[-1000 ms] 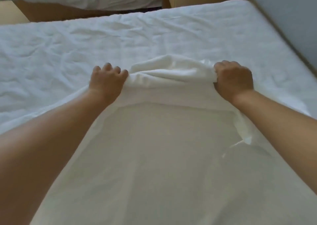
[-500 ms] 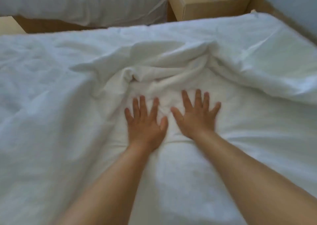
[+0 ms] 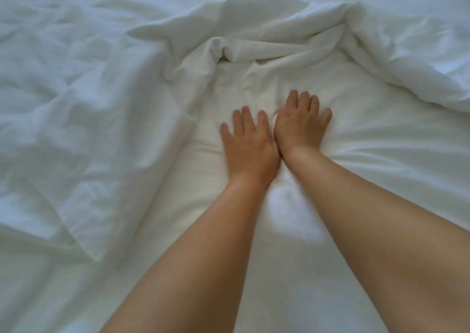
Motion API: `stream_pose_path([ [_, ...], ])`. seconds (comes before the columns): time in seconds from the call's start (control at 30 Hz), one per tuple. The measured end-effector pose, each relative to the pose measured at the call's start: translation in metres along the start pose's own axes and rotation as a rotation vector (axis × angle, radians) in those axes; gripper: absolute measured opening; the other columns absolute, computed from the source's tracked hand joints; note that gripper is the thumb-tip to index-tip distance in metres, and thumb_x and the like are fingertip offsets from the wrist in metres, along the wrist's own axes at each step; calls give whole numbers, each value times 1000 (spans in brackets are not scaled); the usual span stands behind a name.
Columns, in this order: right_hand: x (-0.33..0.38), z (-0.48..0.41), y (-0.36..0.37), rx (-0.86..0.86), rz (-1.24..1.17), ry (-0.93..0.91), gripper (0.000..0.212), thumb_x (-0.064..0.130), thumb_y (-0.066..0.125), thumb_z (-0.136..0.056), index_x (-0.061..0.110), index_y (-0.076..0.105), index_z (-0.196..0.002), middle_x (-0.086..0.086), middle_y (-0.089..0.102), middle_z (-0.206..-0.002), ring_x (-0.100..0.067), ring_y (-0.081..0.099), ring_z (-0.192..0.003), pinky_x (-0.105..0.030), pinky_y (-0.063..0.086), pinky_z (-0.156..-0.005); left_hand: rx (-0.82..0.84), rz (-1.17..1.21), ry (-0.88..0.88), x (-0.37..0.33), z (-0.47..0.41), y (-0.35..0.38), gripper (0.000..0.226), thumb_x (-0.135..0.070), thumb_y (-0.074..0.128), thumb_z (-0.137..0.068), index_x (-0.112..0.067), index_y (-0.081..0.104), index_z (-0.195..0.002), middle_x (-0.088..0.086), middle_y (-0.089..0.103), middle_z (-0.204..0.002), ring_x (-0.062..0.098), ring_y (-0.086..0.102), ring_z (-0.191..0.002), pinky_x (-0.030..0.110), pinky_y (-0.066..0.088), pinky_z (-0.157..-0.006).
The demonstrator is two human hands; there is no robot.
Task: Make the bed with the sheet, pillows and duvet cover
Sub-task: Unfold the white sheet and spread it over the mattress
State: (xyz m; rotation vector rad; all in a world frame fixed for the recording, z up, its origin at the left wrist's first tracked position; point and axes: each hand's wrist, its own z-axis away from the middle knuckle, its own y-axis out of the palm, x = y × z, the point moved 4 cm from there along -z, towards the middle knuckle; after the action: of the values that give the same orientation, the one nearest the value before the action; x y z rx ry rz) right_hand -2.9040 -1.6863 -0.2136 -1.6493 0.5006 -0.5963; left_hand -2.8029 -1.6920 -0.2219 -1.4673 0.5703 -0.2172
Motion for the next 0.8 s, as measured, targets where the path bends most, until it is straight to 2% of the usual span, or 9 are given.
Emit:
stream_pose_path([
  [0.17, 6, 106, -24, 48, -238, -117, 46, 20, 36, -93, 10, 43, -138, -7, 42, -145, -21, 32, -137, -36, 17, -111, 48, 174, 101, 21, 95, -29, 49, -21, 35, -96, -12, 35, -144, 11, 28, -154, 26, 18, -144, 35, 3, -113],
  [0.27, 14, 201, -45, 104, -352, -132, 53, 21, 37, -87, 7, 45, -138, -11, 43, -145, -25, 33, -138, -40, 18, -111, 92, 185, 118, 51, 174, -52, 51, -27, 31, -93, -5, 49, -135, 15, 44, -143, 30, 37, -136, 40, 23, -112],
  [0.33, 28, 265, -57, 152, -370, -145, 55, 19, 44, -84, 5, 45, -137, -13, 43, -144, -29, 35, -137, -45, 20, -111, 87, 149, 124, 78, 238, -67, 52, -27, 33, -88, -3, 57, -127, 16, 54, -134, 34, 49, -126, 48, 35, -105],
  [0.43, 59, 338, -69, 192, -382, -148, 59, 19, 54, -77, 2, 50, -133, -17, 46, -140, -35, 40, -133, -51, 26, -108, 65, 68, 87, 129, 321, -83, 51, -25, 38, -85, -2, 60, -124, 17, 56, -132, 37, 52, -122, 54, 37, -100],
  [0.57, 109, 410, -78, 258, -264, -283, 61, 23, 63, -67, 3, 59, -125, -17, 55, -132, -36, 51, -123, -60, 34, -98, 107, 26, -21, 192, 401, -93, 52, -29, 39, -83, -5, 60, -124, 15, 55, -133, 36, 51, -123, 53, 32, -105],
  [0.63, 143, 453, -82, 302, -260, -412, 60, 31, 59, -68, 6, 60, -123, -16, 56, -131, -36, 54, -120, -57, 41, -93, 127, 8, -149, 235, 439, -104, 56, -33, 38, -82, -5, 59, -125, 16, 53, -135, 37, 49, -125, 58, 30, -103],
  [0.7, 180, 497, -85, 455, -209, -585, 68, 46, 62, -71, 13, 56, -129, -13, 49, -139, -33, 47, -127, -54, 38, -97, 114, 32, -404, 284, 476, -117, 65, -42, 36, -80, -5, 55, -130, 17, 48, -139, 38, 43, -130, 59, 28, -104],
  [0.73, 198, 517, -84, 562, -187, -675, 78, 54, 62, -71, 17, 45, -137, -12, 37, -148, -32, 35, -136, -55, 29, -103, 98, 65, -564, 306, 492, -124, 69, -48, 36, -80, -7, 51, -133, 18, 43, -143, 37, 37, -134, 57, 23, -107],
  [0.8, 228, 549, -76, 786, -143, -794, 96, 62, 60, -73, 25, 13, -148, -9, 0, -157, -29, -1, -144, -57, 3, -109, 55, 148, -907, 347, 518, -136, 77, -57, 50, -80, -11, 39, -142, 18, 32, -148, 35, 26, -138, 51, 16, -110],
])
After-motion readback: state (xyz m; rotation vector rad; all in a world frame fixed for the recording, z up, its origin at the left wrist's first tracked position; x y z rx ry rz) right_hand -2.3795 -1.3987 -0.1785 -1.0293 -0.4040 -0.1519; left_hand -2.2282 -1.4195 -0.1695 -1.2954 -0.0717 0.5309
